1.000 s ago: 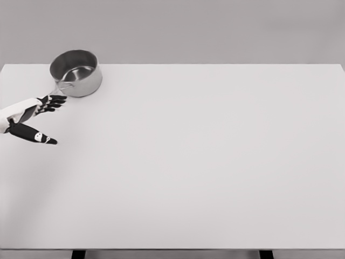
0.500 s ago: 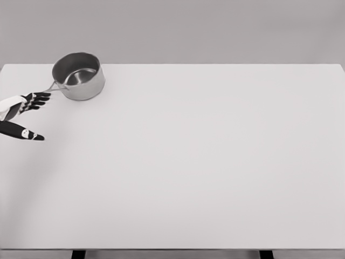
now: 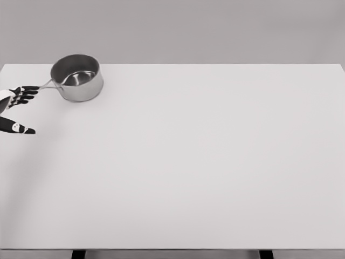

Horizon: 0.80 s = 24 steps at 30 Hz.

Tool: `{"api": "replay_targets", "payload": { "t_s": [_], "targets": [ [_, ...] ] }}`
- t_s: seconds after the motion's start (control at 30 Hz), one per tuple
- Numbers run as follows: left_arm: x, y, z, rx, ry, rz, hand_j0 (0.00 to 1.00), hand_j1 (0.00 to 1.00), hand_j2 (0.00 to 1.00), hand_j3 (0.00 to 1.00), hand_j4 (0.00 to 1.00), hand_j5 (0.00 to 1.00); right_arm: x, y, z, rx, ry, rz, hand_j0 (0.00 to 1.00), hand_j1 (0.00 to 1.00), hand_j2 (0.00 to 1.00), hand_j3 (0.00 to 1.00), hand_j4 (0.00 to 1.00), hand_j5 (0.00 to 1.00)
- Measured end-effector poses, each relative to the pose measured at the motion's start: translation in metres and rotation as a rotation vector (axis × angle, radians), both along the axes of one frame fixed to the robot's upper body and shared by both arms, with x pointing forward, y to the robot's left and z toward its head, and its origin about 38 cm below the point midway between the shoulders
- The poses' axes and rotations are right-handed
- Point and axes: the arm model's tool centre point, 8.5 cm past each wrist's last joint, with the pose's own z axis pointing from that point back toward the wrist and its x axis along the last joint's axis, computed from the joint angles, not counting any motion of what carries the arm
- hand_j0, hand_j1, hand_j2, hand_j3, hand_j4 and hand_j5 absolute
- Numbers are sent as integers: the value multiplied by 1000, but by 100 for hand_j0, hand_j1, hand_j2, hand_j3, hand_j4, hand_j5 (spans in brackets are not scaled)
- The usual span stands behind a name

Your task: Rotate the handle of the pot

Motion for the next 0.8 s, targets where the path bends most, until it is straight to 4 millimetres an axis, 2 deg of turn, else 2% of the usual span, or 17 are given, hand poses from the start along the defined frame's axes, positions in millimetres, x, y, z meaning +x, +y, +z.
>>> {"api": "replay_targets", "payload": {
  "t_s": [0.8],
  "targets": [
    [17, 20, 3, -31, -14, 82, 100, 100, 100, 100, 100, 100, 0, 0, 0, 0, 0, 0, 100, 100, 100, 100, 100, 100]
  ]
}}
